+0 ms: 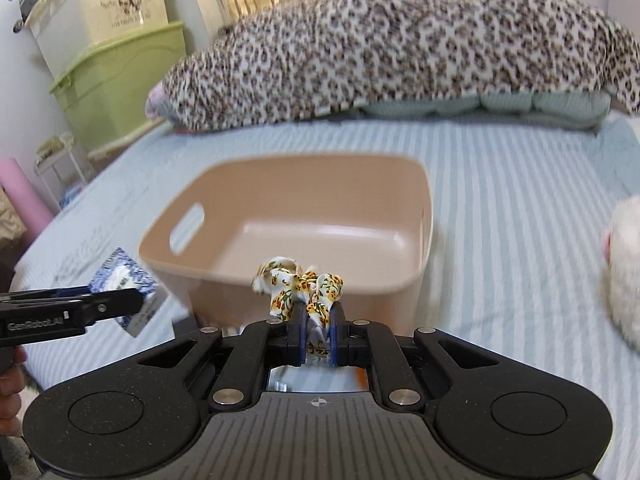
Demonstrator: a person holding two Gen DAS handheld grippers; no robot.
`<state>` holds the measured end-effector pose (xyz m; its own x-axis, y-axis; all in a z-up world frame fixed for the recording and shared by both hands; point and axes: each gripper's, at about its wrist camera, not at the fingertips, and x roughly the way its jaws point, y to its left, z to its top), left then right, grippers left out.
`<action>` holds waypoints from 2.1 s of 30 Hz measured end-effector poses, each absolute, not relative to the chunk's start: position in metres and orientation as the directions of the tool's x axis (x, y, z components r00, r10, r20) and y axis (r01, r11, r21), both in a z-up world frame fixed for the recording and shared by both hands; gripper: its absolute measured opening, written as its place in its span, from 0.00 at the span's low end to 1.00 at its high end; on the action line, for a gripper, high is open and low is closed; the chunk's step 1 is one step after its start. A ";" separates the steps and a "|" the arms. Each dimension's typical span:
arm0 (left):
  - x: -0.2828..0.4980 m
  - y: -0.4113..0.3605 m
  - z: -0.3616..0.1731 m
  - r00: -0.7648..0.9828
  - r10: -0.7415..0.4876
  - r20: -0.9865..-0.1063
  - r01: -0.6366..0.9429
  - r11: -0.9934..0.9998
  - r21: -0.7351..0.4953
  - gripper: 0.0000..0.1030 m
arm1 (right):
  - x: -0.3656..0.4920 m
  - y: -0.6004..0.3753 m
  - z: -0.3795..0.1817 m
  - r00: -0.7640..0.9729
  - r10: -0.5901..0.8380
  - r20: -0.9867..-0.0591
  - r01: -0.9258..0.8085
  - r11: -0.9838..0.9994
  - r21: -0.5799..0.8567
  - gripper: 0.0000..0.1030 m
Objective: Organize objects
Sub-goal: 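Lift both held items over the basket and open both tools to drop them, then grasp the black cube box with left tool while right tool grasps orange cloth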
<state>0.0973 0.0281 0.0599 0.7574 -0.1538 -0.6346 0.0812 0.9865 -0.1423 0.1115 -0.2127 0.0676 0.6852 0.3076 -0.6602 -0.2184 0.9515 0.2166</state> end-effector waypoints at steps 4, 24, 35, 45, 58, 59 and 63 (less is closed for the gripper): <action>0.119 0.024 0.072 0.782 -0.145 -0.607 0.087 0.988 -0.125 0.58 | 0.132 -0.214 0.080 0.721 0.287 -0.630 -0.209 0.958 0.198 0.10; 0.217 -0.007 0.012 0.658 -0.045 -0.752 0.065 0.998 -0.002 0.58 | 0.207 -0.199 0.033 0.630 0.209 -0.748 -0.173 0.977 0.127 0.11; 0.182 -0.004 0.043 0.697 -0.052 -0.716 0.097 0.995 0.022 0.76 | 0.183 -0.206 0.054 0.663 0.228 -0.714 -0.191 0.973 0.133 0.67; 0.142 0.016 0.059 0.697 -0.072 -0.713 0.089 0.996 -0.014 0.83 | 0.148 -0.221 0.080 0.700 0.219 -0.679 -0.192 0.974 0.117 0.96; 0.133 0.037 -0.001 0.600 -0.052 -0.799 0.104 0.994 0.014 0.85 | 0.136 -0.234 0.023 0.584 0.153 -0.797 -0.170 0.983 0.064 1.00; 0.135 0.038 -0.007 0.589 -0.048 -0.807 0.106 0.994 0.018 0.85 | 0.135 -0.233 0.017 0.574 0.146 -0.806 -0.169 0.984 0.058 1.00; 0.142 0.036 -0.025 0.564 -0.034 -0.825 0.134 0.990 0.051 0.85 | 0.141 -0.231 -0.003 0.536 0.135 -0.833 -0.167 0.985 0.051 1.00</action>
